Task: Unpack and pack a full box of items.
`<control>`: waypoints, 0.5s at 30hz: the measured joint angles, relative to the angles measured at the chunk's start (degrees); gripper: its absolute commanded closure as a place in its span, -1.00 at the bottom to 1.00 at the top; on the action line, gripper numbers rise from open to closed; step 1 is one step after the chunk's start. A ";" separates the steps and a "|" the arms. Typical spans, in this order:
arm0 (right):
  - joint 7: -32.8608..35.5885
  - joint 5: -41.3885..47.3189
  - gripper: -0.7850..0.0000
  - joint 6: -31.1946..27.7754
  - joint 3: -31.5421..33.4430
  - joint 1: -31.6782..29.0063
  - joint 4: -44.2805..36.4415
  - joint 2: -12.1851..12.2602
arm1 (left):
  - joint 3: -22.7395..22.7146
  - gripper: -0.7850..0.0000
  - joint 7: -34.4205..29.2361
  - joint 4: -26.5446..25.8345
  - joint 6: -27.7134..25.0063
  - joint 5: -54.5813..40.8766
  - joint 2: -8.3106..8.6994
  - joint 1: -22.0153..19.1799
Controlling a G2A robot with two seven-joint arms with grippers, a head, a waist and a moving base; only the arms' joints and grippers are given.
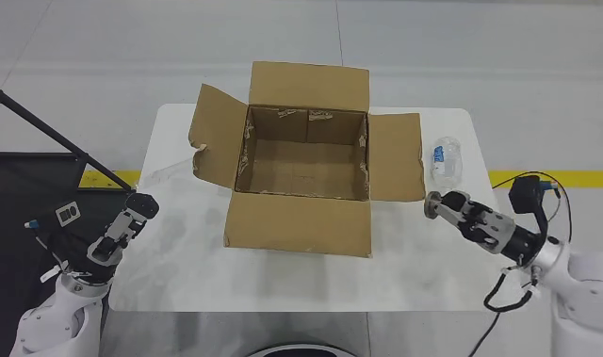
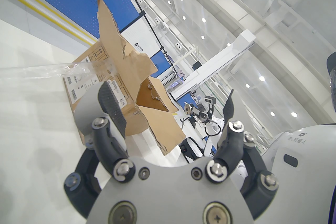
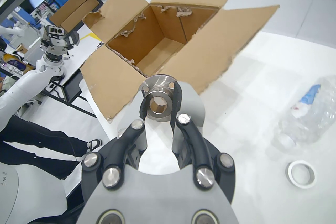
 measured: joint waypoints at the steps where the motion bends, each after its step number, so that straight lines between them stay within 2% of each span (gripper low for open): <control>1: -0.24 -0.45 1.00 0.20 0.32 -0.79 0.18 0.08 | 0.00 -1.00 0.00 0.00 0.00 0.00 0.00 0.00; 6: -0.77 -4.12 1.00 2.90 0.20 -3.18 2.13 0.52 | 0.00 -1.00 0.00 0.00 0.00 0.00 0.00 0.00; 15: -1.31 -12.82 1.00 8.57 -4.01 -1.41 5.40 1.28 | 0.00 -1.00 0.00 0.00 0.00 0.00 0.00 0.00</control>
